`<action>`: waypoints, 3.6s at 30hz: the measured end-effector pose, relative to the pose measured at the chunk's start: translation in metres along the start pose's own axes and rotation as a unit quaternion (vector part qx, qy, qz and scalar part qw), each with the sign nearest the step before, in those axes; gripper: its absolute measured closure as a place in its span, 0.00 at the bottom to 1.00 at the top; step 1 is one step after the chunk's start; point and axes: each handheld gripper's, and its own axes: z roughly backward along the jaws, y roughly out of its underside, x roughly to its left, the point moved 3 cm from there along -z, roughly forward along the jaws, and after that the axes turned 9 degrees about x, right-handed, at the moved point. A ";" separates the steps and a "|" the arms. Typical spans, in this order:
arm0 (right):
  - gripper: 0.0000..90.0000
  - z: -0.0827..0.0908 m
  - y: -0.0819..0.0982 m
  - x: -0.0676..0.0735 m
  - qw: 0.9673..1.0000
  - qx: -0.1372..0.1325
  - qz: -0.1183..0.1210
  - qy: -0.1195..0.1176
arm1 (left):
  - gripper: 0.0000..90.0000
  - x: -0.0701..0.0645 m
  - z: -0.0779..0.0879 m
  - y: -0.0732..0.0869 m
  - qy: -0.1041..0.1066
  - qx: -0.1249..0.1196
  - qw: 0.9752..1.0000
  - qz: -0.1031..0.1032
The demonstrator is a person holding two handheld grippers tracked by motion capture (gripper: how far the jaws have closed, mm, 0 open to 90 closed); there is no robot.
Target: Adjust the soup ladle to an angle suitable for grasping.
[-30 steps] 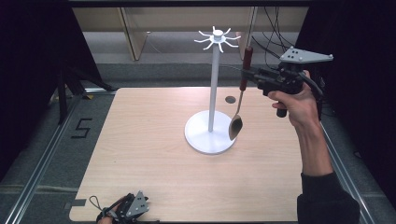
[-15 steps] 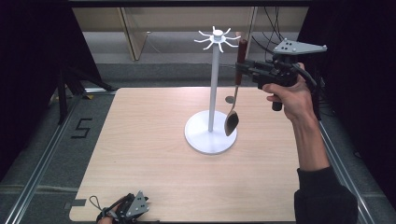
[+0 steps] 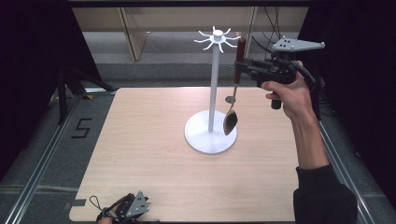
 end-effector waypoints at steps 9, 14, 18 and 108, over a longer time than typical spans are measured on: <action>0.82 -0.001 -0.001 -0.001 1.000 0.009 0.008 0.015 | 0.18 0.000 0.000 0.000 0.000 0.000 1.000 0.000; 0.82 -0.002 -0.001 -0.003 1.000 0.017 0.011 0.023 | 0.18 0.000 0.000 0.000 0.001 0.000 1.000 0.001; 0.82 -0.003 -0.003 -0.001 1.000 0.016 0.005 0.019 | 0.18 0.000 0.000 0.000 0.000 0.000 1.000 0.000; 0.45 0.011 0.131 0.015 0.997 0.052 -0.034 0.045 | 0.18 0.000 0.001 0.000 -0.002 0.001 1.000 0.001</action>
